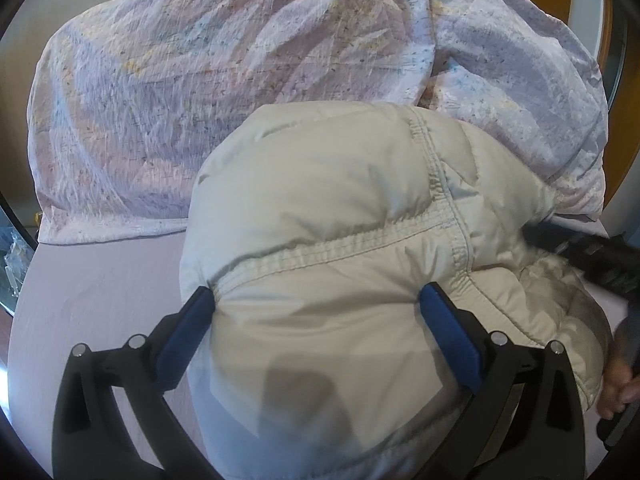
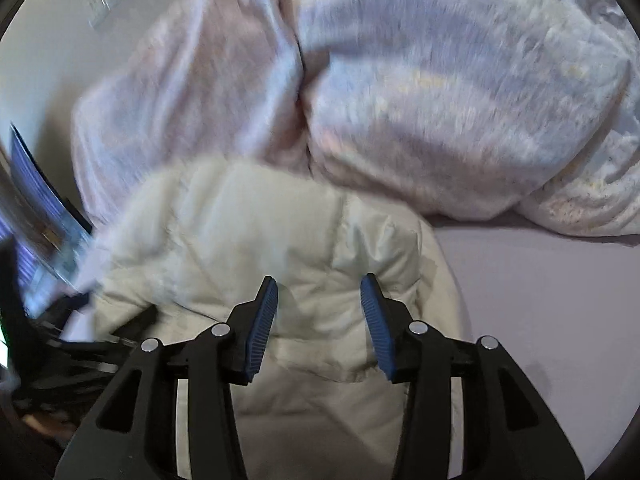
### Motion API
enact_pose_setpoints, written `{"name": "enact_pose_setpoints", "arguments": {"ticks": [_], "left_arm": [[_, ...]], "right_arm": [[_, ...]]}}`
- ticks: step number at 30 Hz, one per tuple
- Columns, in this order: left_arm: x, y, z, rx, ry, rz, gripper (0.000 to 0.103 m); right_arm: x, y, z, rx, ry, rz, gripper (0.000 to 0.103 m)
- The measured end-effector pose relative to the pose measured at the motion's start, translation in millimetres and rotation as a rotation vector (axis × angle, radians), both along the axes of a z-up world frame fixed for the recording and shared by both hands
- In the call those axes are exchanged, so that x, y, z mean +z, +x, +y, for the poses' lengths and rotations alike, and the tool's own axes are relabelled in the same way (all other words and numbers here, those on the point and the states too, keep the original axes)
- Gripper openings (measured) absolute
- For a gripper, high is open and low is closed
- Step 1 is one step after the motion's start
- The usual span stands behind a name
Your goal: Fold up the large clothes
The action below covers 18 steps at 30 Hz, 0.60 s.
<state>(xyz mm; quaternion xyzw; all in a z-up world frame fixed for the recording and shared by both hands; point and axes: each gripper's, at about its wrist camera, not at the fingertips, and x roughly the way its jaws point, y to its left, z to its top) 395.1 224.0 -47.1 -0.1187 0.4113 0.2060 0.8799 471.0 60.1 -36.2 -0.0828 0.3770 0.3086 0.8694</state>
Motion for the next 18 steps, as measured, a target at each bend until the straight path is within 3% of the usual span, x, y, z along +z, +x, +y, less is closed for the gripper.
{"name": "enact_pose_setpoints", "arguments": {"ticks": [7,9,11,18], "left_arm": [[0,2,-5,-0.001,0.019,0.003,0.101],[6,-4,-5,0.011,0.008,0.002,0.101],[14,-15,-7,0.020,-0.012,-0.005,0.101],[43,-64,-26,0.007,-0.004,-0.034,0.101]], "right_arm": [[-3,2,-5,-0.012,-0.005,0.023,0.048],[8,-7,-12,-0.022,-0.013,0.024,0.054],[21,-20,-21,-0.036,-0.005,0.006,0.075],[49,-74,-52,-0.049,-0.035,-0.027,0.096]]}}
